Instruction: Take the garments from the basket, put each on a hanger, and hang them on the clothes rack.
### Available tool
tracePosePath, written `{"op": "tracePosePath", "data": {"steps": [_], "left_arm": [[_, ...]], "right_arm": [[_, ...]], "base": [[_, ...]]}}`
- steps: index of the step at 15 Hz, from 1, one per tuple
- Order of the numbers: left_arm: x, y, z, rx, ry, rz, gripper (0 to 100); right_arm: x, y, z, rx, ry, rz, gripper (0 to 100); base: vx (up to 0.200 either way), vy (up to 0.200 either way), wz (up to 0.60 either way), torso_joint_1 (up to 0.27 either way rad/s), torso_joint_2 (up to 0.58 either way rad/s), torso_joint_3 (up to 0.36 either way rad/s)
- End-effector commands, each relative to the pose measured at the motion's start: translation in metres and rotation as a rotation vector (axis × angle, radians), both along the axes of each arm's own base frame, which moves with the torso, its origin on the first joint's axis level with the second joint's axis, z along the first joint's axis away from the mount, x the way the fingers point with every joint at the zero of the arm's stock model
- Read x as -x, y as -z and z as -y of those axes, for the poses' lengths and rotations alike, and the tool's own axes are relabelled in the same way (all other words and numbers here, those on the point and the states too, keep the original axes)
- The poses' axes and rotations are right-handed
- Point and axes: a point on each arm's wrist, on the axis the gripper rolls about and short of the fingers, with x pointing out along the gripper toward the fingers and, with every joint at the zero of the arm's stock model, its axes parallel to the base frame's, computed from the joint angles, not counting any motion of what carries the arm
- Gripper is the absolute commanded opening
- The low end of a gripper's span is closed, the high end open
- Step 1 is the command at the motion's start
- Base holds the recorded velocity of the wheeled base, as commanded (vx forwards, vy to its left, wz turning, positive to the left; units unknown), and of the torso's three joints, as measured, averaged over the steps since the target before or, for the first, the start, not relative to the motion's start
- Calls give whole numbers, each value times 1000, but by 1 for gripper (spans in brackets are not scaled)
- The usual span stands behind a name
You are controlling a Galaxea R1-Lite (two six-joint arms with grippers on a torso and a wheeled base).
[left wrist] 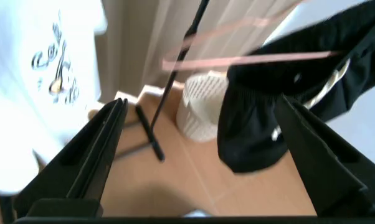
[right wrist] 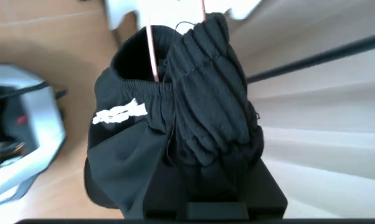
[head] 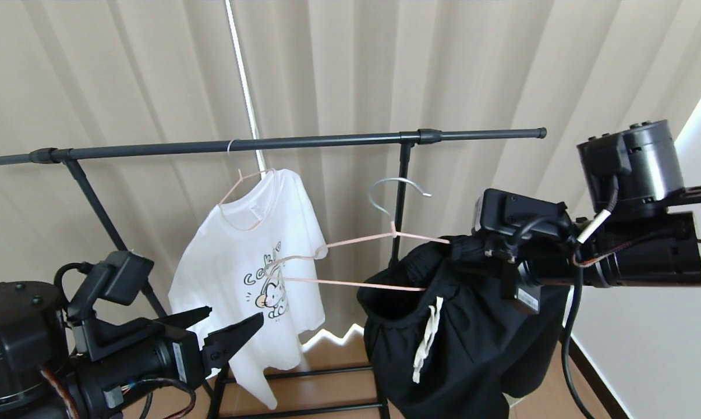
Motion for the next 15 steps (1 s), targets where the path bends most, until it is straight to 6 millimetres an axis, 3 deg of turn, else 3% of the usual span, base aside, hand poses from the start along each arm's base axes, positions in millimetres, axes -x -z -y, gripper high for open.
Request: {"op": "tracePosePath", "data": {"steps": [1,4,5,10,15], "left_arm": [[1,-9,19,-6,78,-16,100],[-11,6,31,-56,75,-80,100],[-29,24,57,-131,64,-132,100],[-55,53,116,-235,44,-142,100],[-81,55,151,-200,-84,-90,100]], "right_arm": [[13,13,13,-35,34,59,0],[10,15,11,-56,46,67,0],[5,15,13,-71,66,83,0],[3,12,14,-93,81,98,0],[8,8,19,-101,86,110,0]], "base": [[0,0,0,0,0,0],[0,0,0,0,0,0],[0,0,0,0,0,0],[0,0,0,0,0,0],[0,0,0,0,0,0]]}}
